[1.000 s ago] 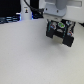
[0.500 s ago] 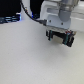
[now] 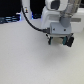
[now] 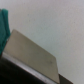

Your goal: Open the kcup holder, insert the kcup into the holder, and close the kcup holder

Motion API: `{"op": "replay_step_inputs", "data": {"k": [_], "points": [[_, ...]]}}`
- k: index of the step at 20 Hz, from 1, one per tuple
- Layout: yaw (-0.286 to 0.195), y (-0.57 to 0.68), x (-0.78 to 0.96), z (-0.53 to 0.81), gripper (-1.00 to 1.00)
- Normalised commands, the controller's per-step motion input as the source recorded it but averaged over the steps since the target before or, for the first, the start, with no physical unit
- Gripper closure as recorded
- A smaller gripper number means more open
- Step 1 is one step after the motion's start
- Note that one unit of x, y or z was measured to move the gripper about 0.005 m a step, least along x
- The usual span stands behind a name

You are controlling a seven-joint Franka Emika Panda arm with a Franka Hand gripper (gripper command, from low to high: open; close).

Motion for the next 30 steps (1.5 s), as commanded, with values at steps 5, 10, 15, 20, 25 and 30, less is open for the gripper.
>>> {"op": "replay_step_inputs", "data": {"k": [5,10,15,20,25,30], "points": [[0.113,0.54,-0.25,0.04,-1.00],[0.111,0.56,-0.30,0.05,-1.00],[0.086,0.57,-0.51,0.05,-1.00],[0.055,0.56,-0.74,0.01,-1.00],[0.041,0.49,-0.87,-0.02,-1.00],[0.031,0.51,-0.90,0.00,-1.00]]}}
